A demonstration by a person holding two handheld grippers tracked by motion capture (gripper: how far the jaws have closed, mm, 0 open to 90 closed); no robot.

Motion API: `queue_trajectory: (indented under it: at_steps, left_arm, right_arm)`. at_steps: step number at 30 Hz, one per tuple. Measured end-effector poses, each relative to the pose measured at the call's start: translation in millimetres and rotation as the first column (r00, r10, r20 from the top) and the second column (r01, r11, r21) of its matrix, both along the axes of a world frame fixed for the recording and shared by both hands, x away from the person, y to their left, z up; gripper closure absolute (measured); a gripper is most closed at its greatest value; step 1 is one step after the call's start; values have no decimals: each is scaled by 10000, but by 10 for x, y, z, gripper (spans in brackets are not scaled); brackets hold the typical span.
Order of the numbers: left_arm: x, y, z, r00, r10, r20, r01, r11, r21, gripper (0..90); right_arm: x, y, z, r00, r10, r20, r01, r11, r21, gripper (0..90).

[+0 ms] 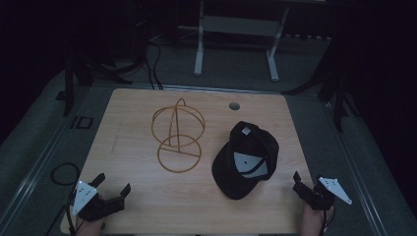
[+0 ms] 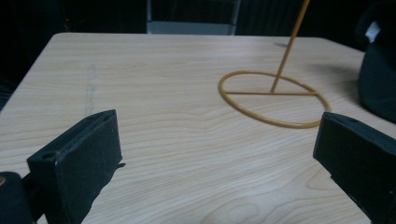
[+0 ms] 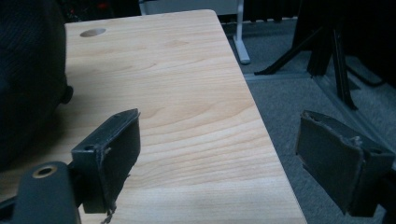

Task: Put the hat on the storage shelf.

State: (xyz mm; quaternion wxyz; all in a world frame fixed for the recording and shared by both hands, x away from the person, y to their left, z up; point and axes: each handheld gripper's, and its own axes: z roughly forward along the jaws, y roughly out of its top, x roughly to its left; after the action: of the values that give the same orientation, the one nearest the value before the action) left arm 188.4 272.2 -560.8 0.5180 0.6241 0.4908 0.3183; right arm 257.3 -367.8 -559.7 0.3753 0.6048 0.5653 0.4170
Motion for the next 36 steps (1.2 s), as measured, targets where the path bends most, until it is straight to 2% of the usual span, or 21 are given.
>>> queue_trajectory:
  at_steps: [3, 6, 10, 11, 14, 15, 16, 17, 18, 19, 20, 21, 24, 27, 29, 30, 31, 32, 33, 34, 36]
  left_arm:
    - [-5, -6, 1, 9999, -120, 68, 120, 9999, 56, 13]
    - [-18, -61, 8, 9996, -226, 184, 219, 9991, 369, 13]
    - [-31, -119, 26, 9993, -376, 42, 374, 9985, 391, 13]
    - [-41, -154, 36, 9993, -360, -60, 362, 9985, 399, 13]
    - [-44, -181, 48, 9987, -411, -286, 421, 9985, 341, 13]
    - [-40, -217, 49, 9973, -274, -675, 321, 9971, 690, 13]
    - [-40, -217, 49, 9973, -274, -675, 321, 9971, 690, 23]
    - [-42, -245, 34, 9961, -350, -811, 421, 9953, 870, 37]
    - [-42, -245, 34, 9961, -350, -811, 421, 9953, 870, 37]
    - [-47, -279, 31, 9968, -327, -735, 410, 9926, 1147, 37]
    - [-47, -279, 31, 9968, -327, -735, 410, 9926, 1147, 36]
    - [-54, -296, 45, 9977, -318, -602, 385, 9928, 1134, 36]
    - [-58, -298, 51, 9976, -360, -591, 423, 9931, 1095, 36]
    - [-61, -311, 47, 9969, -316, -719, 411, 9901, 1342, 36]
    - [-62, -303, 50, 9968, -226, -767, 325, 9909, 1307, 37]
    - [-60, -297, 53, 9969, -146, -774, 246, 9912, 1299, 36]
    - [-60, -289, 55, 9970, -90, -762, 186, 9918, 1266, 36]
    - [-58, -271, 56, 9966, -79, -821, 168, 9940, 1082, 37]
    - [-58, -271, 56, 9966, -79, -821, 168, 9940, 1082, 37]
    - [-59, -262, 57, 9964, -60, -848, 150, 9944, 1047, 37]
    - [-58, -255, 56, 9958, -54, -909, 145, 9949, 997, 37]
  right_arm:
    - [-2, -9, 1, 9999, -131, -8, 131, 9998, 174, 139]
    - [-11, -12, 1, 9999, -123, -21, 123, 9998, 160, 138]
    - [-51, -8, 46, 9998, -30, -182, 32, 9999, 142, 136]
    - [-73, -13, 119, 9997, 149, -217, -139, 9988, 460, 136]
    - [-104, -6, 234, 9990, 426, -142, -414, 9962, 760, 137]
    - [-141, -1, 351, 9957, 918, 148, -929, 9888, 1168, 137]
    - [-141, -1, 351, 9957, 918, 148, -929, 9888, 1168, 137]
    - [-173, 37, 470, 9932, 1131, 281, -1153, 9887, 956, 136]
    - [-173, 37, 470, 9932, 1131, 281, -1153, 9887, 956, 136]
    - [-210, 93, 590, 9906, 1294, 444, -1316, 9900, 502, 135]
    - [-210, 93, 590, 9906, 1294, 444, -1316, 9900, 502, 135]
    - [-233, 147, 680, 9881, 1447, 514, -1452, 9894, 70, 135]
    - [-247, 185, 740, 9852, 1628, 532, -1624, 9867, -114, 135]
    - [-265, 337, 941, 9766, 2080, 538, -2051, 9772, -555, 136]
    - [-265, 422, 1049, 9717, 2296, 550, -2245, 9707, -852, 136]
    - [-264, 495, 1154, 9615, 2669, 647, -2613, 9616, -837, 136]
    - [-264, 495, 1154, 9615, 2669, 647, -2613, 9616, -837, 136]
    - [-247, 571, 1245, 9557, 2880, 607, -2832, 9560, -766, 131]
    - [-247, 571, 1245, 9557, 2880, 607, -2832, 9560, -766, 131]
    - [-238, 612, 1284, 9504, 3045, 630, -3001, 9513, -700, 130]
    - [-216, 695, 1345, 9325, 3555, 641, -3529, 9344, -491, 104]
